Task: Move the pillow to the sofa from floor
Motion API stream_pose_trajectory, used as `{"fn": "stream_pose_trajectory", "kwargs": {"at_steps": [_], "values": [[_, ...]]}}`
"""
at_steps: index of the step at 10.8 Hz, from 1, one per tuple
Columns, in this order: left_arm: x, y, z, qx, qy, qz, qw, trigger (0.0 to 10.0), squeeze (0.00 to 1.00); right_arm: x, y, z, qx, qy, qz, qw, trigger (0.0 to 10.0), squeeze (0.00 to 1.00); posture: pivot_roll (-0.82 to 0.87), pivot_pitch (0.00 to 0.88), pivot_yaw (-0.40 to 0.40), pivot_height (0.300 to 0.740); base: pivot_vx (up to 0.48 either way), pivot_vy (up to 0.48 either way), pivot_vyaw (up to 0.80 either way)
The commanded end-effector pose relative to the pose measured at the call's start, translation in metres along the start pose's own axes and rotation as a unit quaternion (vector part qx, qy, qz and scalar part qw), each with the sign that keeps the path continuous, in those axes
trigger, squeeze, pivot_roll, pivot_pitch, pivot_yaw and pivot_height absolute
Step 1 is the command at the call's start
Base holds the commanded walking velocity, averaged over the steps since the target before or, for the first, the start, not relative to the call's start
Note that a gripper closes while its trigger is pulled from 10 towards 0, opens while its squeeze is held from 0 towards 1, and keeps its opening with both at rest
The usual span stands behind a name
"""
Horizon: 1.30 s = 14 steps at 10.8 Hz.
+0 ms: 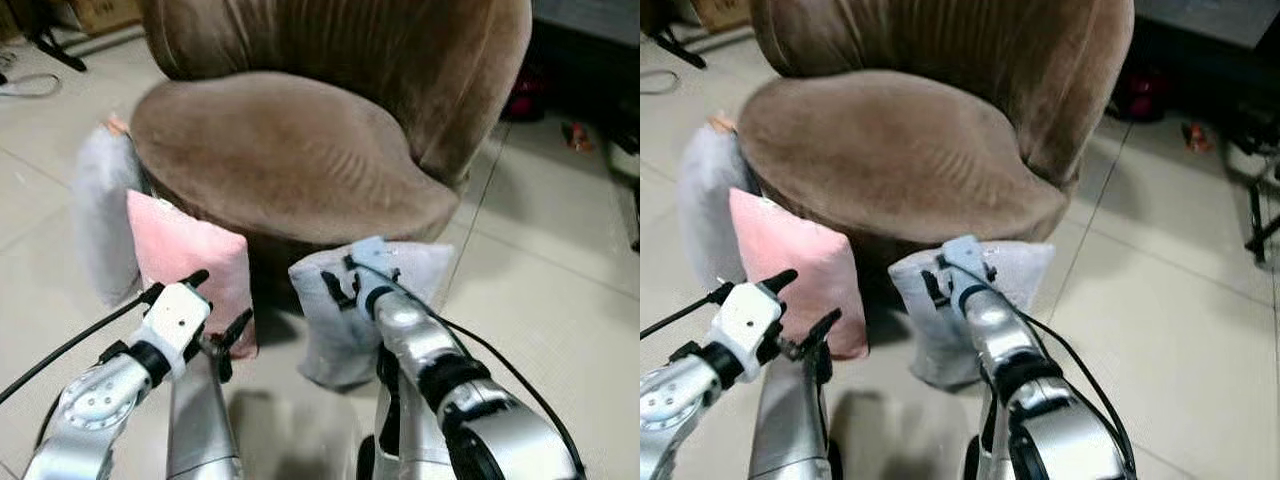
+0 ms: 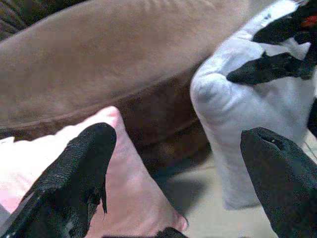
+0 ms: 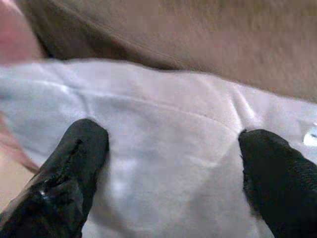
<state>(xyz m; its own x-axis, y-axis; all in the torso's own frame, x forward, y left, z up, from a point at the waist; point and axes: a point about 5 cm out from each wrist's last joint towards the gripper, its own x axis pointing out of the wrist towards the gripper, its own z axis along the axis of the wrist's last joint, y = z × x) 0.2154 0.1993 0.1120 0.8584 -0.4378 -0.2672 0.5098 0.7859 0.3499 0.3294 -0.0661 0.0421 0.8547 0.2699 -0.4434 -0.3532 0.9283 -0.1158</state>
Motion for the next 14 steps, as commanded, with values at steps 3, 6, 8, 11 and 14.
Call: {"fn": "stream_pose_trajectory", "kwargs": {"at_steps": [3, 6, 8, 11, 14], "values": [[-0.006, -0.015, 0.000, -0.002, 0.013, -0.052, 0.999, 10.0, 0.00, -0.001, -0.001, -0.017, -0.046, 0.045, -0.027, 0.998, 0.0, 0.00, 0.14, 0.166, -0.088, 0.437, 0.000, 0.000, 0.00], [-0.008, -0.019, 0.000, -0.006, 0.017, -0.068, 0.998, 10.0, 0.00, -0.001, 0.001, -0.020, -0.049, 0.055, -0.021, 0.997, 0.0, 0.00, 0.14, 0.165, -0.090, 0.437, 0.000, 0.000, 0.00], [-0.008, -0.020, 0.000, -0.005, 0.019, -0.071, 0.997, 10.0, 0.00, -0.001, 0.004, -0.021, -0.053, 0.054, -0.011, 0.997, 0.0, 0.00, 0.14, 0.162, -0.090, 0.437, 0.000, 0.000, 0.00], [-0.006, -0.021, -0.001, 0.001, 0.023, -0.074, 0.997, 10.0, 0.00, 0.000, 0.001, -0.021, -0.057, 0.055, -0.009, 0.997, 0.0, 0.00, 0.14, 0.154, -0.088, 0.437, 0.000, 0.000, 0.00], [0.002, -0.019, -0.002, -0.003, 0.019, -0.059, 0.998, 10.0, 0.00, 0.000, 0.003, -0.021, -0.064, 0.054, 0.007, 0.996, 0.0, 0.00, 0.12, 0.127, -0.088, 0.437, 0.000, 0.000, 0.00]]}}
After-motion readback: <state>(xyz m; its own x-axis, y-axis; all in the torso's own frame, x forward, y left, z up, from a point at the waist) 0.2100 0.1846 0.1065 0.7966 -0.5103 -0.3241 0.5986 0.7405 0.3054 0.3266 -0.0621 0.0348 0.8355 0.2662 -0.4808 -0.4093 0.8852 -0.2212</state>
